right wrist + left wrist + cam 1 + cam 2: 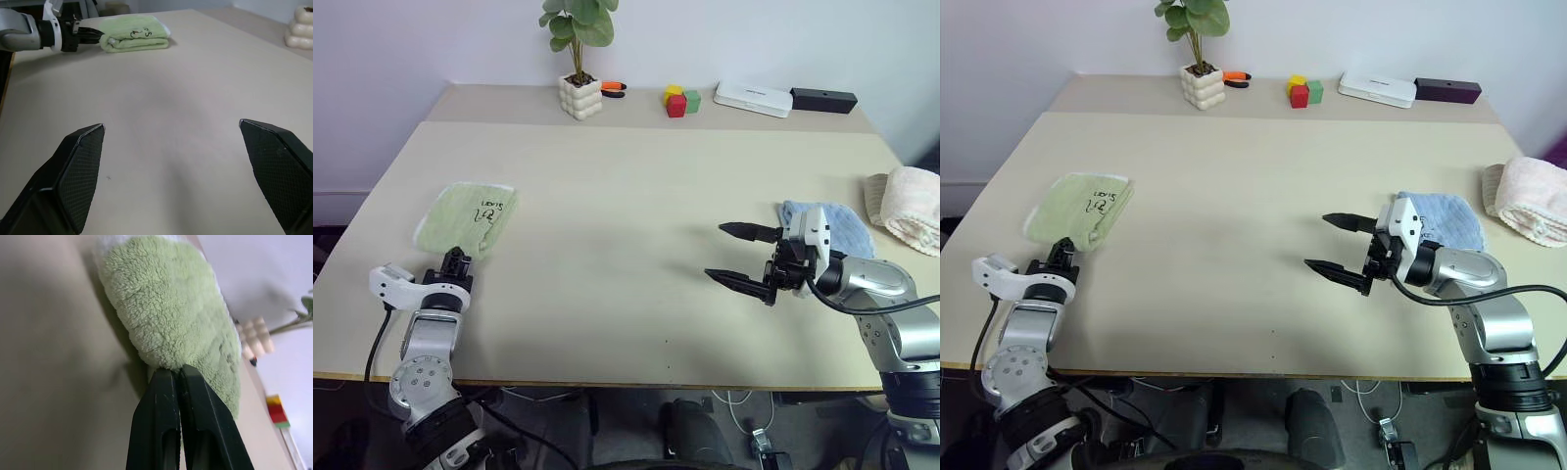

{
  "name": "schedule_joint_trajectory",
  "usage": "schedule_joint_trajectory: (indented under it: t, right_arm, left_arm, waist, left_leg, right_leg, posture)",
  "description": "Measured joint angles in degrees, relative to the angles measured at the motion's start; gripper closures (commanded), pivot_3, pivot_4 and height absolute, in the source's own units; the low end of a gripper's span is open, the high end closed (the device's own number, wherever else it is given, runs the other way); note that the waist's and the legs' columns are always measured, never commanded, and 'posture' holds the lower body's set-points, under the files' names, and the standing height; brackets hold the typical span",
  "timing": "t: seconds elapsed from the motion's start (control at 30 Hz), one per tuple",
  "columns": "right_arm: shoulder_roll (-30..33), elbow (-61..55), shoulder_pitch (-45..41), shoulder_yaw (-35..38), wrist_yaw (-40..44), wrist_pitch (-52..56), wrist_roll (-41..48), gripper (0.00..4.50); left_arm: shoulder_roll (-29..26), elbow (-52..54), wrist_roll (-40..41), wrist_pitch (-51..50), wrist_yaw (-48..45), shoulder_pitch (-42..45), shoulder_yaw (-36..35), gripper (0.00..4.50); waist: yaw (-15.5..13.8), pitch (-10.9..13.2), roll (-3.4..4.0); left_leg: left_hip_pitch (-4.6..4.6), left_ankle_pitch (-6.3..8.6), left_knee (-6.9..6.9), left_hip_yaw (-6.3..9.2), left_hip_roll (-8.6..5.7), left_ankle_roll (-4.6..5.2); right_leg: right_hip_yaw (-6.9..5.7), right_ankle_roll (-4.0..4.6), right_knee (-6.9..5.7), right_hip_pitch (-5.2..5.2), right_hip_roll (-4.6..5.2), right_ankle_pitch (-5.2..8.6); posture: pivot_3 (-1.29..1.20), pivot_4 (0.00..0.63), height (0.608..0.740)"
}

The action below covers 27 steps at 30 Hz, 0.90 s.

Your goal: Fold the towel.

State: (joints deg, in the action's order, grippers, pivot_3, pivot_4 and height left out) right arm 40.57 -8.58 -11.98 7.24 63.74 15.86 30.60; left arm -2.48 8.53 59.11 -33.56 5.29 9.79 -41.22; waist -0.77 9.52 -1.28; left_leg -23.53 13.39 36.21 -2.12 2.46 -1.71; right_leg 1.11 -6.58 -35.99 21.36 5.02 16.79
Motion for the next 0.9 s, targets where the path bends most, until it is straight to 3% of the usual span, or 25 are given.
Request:
schedule_joint_trajectory:
  t: [0.47,0.57,0.8,0.83,0.9]
  right_arm:
    - [1.56,0.48,2.08,1.54,0.62,-0.76,-0.53,0.0]
    - [1.5,0.48,2.13,1.55,0.5,-0.77,-0.49,0.0]
    - [1.39,0.48,2.14,1.56,0.14,-0.8,-0.49,0.0]
    - [1.3,0.48,2.13,1.55,0.1,-0.82,-0.49,0.0]
    - [1.01,0.52,2.12,1.54,0.07,-0.89,-0.5,0.0]
  left_arm:
    - [-3.69,-1.27,2.89,-1.44,-1.36,-1.32,4.51,4.46]
    - [-4.68,-1.72,3.32,-1.44,-3.35,-2.46,5.01,3.65]
    - [-5.69,-0.67,6.37,-2.61,-5.77,-3.64,6.27,0.28]
    - [-6.03,0.25,7.29,-3.3,-5.73,-4.32,6.48,0.07]
    - [-6.93,2.31,8.68,-5.12,-6.13,-6.87,7.29,0.07]
  waist:
    - [0.08,0.0,0.0]
    - [0.16,0.0,0.0]
    - [0.13,0.0,0.01]
    - [0.15,-0.01,0.02]
    - [0.32,-0.03,0.07]
  left_leg:
    - [-0.01,0.0,-0.01,0.01,-0.02,0.0]
    - [-0.01,0.0,-0.03,0.0,-0.01,0.0]
    - [-0.01,0.0,-0.04,0.03,0.01,0.0]
    - [-0.01,0.0,-0.05,0.05,0.03,0.0]
    - [0.0,0.01,-0.11,0.09,0.04,0.0]
  right_leg:
    - [-0.01,0.01,0.05,0.0,-0.01,0.01]
    - [0.0,0.02,0.06,0.01,0.0,0.01]
    - [0.0,0.04,0.09,0.01,0.03,0.02]
    - [0.01,0.04,0.1,0.01,0.04,0.02]
    - [0.06,0.05,0.17,0.02,0.06,0.02]
  posture:
    - [0.0,0.15,0.74]
    - [0.0,0.15,0.74]
    - [0.0,0.15,0.74]
    - [0.0,0.15,0.74]
    - [0.0,0.15,0.74]
